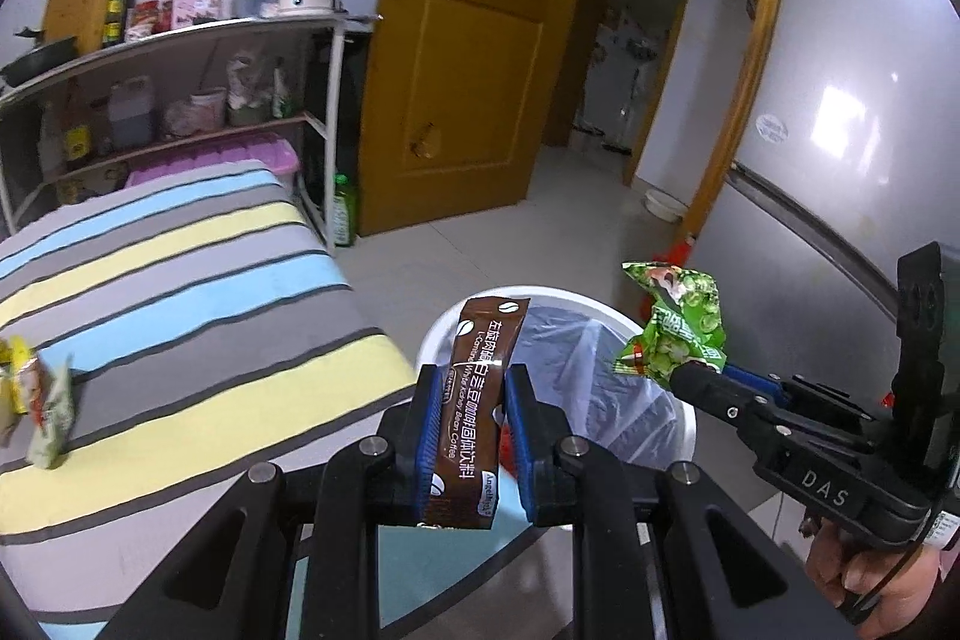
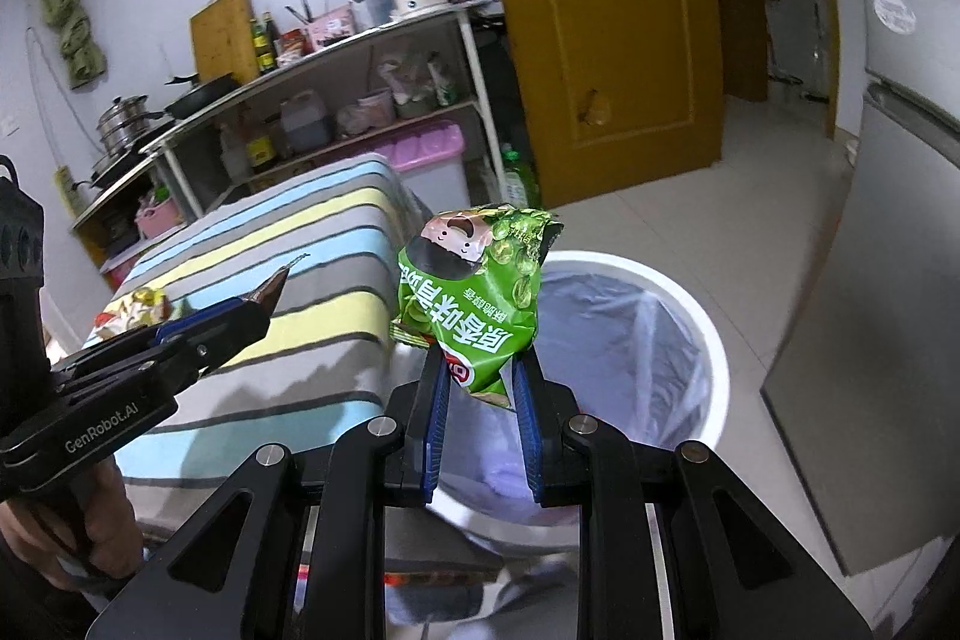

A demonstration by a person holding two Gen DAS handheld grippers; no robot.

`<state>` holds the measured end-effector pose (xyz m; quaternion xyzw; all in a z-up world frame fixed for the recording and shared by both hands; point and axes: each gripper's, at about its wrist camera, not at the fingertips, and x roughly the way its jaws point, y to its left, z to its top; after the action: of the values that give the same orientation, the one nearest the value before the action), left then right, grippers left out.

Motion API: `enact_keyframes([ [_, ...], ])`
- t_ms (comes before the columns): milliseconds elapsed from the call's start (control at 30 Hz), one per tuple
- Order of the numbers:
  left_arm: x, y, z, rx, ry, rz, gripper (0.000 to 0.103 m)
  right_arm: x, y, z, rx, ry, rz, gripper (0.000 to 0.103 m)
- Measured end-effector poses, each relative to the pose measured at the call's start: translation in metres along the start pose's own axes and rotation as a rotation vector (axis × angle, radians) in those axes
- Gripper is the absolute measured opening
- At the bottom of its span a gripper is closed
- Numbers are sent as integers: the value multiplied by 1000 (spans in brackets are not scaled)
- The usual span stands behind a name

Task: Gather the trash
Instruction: 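Carry the brown wrapper and green bag over the bin and open both grippers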

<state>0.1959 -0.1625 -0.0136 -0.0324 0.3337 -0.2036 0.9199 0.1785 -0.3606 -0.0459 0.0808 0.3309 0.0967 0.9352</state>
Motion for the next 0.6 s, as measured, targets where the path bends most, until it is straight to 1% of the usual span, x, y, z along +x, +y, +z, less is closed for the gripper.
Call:
enact_keyframes([
  [400,57,-20,7,23,82,-49,22,22,-37,-8,57,71,-42,22],
  [600,80,-28,8,38,132,-50,22,35,-52,-13,81,118,-52,22],
])
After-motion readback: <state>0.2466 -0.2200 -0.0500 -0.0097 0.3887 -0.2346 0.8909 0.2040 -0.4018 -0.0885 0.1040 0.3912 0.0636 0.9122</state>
